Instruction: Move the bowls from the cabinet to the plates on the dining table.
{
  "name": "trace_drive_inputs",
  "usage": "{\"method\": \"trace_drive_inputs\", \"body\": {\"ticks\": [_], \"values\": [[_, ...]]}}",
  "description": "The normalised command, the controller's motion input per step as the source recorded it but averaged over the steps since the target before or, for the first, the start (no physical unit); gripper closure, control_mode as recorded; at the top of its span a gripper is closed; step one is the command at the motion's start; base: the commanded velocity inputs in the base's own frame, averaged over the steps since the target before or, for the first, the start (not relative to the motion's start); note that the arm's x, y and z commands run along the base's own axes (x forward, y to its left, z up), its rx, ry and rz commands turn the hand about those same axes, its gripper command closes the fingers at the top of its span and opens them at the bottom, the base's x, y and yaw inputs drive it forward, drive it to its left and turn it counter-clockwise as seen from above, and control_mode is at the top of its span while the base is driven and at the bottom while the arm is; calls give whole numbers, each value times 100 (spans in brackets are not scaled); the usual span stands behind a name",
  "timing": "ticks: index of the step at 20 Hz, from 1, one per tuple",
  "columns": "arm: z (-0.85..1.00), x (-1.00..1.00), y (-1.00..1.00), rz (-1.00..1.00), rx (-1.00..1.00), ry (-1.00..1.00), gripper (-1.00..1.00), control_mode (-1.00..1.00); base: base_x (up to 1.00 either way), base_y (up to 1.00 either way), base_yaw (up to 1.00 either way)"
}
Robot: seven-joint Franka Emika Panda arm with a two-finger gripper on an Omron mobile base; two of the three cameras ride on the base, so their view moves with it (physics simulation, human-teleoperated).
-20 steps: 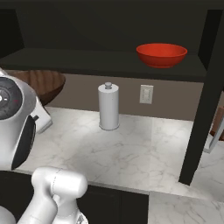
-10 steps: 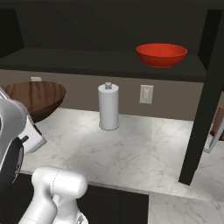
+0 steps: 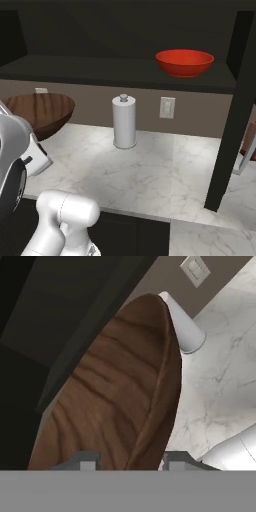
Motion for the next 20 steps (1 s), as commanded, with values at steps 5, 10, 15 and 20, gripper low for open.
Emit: {"method": "trace_drive_inputs", "body": {"ticks": [5,10,15,20], "values": [[0,0,0,0,0,0,100,-100,0,0,0],[0,0,0,0,0,0,100,-100,0,0,0],[0,0,0,0,0,0,100,-100,0,0,0],[0,0,0,0,0,0,100,-100,0,0,0]]}}
